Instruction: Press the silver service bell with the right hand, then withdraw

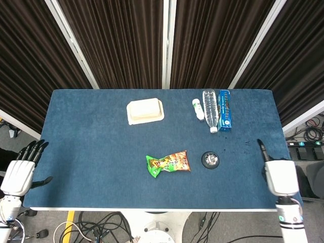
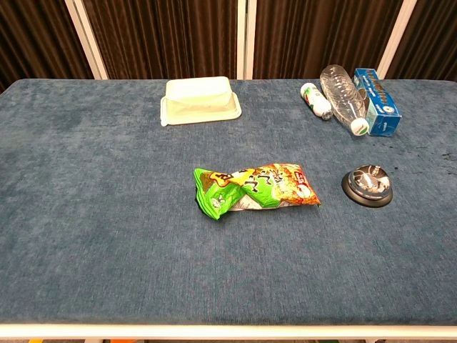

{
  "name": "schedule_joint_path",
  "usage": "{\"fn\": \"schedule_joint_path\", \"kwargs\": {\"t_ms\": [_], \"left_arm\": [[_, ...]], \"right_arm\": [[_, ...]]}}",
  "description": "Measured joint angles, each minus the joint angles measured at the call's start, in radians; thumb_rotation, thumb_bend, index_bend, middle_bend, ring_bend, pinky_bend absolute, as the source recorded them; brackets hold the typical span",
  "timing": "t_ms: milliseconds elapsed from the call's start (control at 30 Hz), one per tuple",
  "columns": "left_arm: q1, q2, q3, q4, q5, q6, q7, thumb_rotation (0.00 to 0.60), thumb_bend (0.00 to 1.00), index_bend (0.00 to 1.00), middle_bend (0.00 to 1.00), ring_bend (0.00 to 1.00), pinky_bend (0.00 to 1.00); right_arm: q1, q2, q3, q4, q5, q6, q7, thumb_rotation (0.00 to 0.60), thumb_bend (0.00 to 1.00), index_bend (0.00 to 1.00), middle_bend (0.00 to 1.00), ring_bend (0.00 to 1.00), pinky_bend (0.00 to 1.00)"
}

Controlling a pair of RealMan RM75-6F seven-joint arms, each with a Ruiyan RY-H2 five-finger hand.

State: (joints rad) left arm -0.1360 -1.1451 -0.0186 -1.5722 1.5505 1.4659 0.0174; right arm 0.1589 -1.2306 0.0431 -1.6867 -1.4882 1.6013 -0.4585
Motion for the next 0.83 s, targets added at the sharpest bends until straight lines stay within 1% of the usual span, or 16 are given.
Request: {"fn": "schedule_joint_path", "kwargs": {"t_ms": [67, 100, 167, 200, 233, 267, 300, 367, 467, 633, 833], "left_arm": [[-0.002, 0.003, -0.001, -0.012, 0.004, 0.001, 0.013, 0.600, 0.02, 0.07, 0.04, 0.00, 0.15], [-0.003, 0.004, -0.002, -0.017, 0.005, 0.001, 0.017, 0.600, 0.02, 0.07, 0.04, 0.00, 0.15], [-0.006, 0.006, -0.002, -0.026, 0.007, -0.001, 0.025, 0.600, 0.02, 0.07, 0.04, 0.00, 0.15], [-0.006, 0.007, -0.002, -0.029, 0.007, -0.002, 0.028, 0.600, 0.02, 0.07, 0.04, 0.00, 0.15], [-0.007, 0.008, -0.002, -0.032, 0.008, -0.003, 0.031, 0.600, 0.02, 0.07, 0.04, 0.00, 0.15], [-0.007, 0.008, -0.002, -0.035, 0.008, -0.003, 0.033, 0.600, 0.02, 0.07, 0.04, 0.00, 0.15], [-0.007, 0.007, -0.001, -0.036, 0.009, -0.003, 0.034, 0.600, 0.02, 0.07, 0.04, 0.00, 0.15], [-0.005, 0.006, 0.000, -0.034, 0.010, -0.001, 0.037, 0.600, 0.02, 0.07, 0.04, 0.00, 0.15], [-0.001, 0.001, 0.003, -0.028, 0.007, 0.001, 0.037, 0.600, 0.02, 0.07, 0.04, 0.00, 0.15], [-0.001, -0.005, 0.003, -0.021, 0.007, 0.001, 0.035, 0.600, 0.02, 0.07, 0.04, 0.00, 0.15], [-0.004, -0.010, 0.003, -0.017, 0.012, -0.001, 0.033, 0.600, 0.02, 0.07, 0.04, 0.00, 0.15]], "right_arm": [[-0.024, 0.008, 0.002, 0.044, -0.005, 0.028, 0.069, 0.600, 0.99, 0.20, 0.90, 0.84, 0.80], [-0.033, 0.009, 0.002, 0.067, -0.007, 0.040, 0.102, 0.600, 0.92, 0.21, 0.82, 0.76, 0.75], [-0.058, 0.015, 0.001, 0.123, -0.008, 0.059, 0.181, 0.600, 0.65, 0.16, 0.57, 0.48, 0.56], [-0.069, 0.020, -0.001, 0.145, -0.004, 0.060, 0.211, 0.600, 0.41, 0.08, 0.33, 0.24, 0.33], [-0.081, 0.028, -0.004, 0.166, 0.008, 0.053, 0.241, 0.600, 0.26, 0.03, 0.18, 0.10, 0.18], [-0.087, 0.036, -0.006, 0.174, 0.021, 0.043, 0.254, 0.600, 0.17, 0.01, 0.09, 0.03, 0.09], [-0.090, 0.045, -0.007, 0.172, 0.038, 0.028, 0.258, 0.600, 0.06, 0.00, 0.01, 0.00, 0.01], [-0.094, 0.062, -0.006, 0.144, 0.070, -0.004, 0.249, 0.600, 0.01, 0.00, 0.00, 0.00, 0.00], [-0.100, 0.070, -0.002, 0.102, 0.081, -0.018, 0.243, 0.600, 0.00, 0.00, 0.00, 0.00, 0.00], [-0.107, 0.078, 0.006, 0.120, 0.079, -0.026, 0.315, 0.600, 0.00, 0.00, 0.00, 0.00, 0.00], [-0.111, 0.081, 0.018, 0.119, 0.080, -0.042, 0.275, 0.600, 0.00, 0.00, 0.00, 0.00, 0.00]]}}
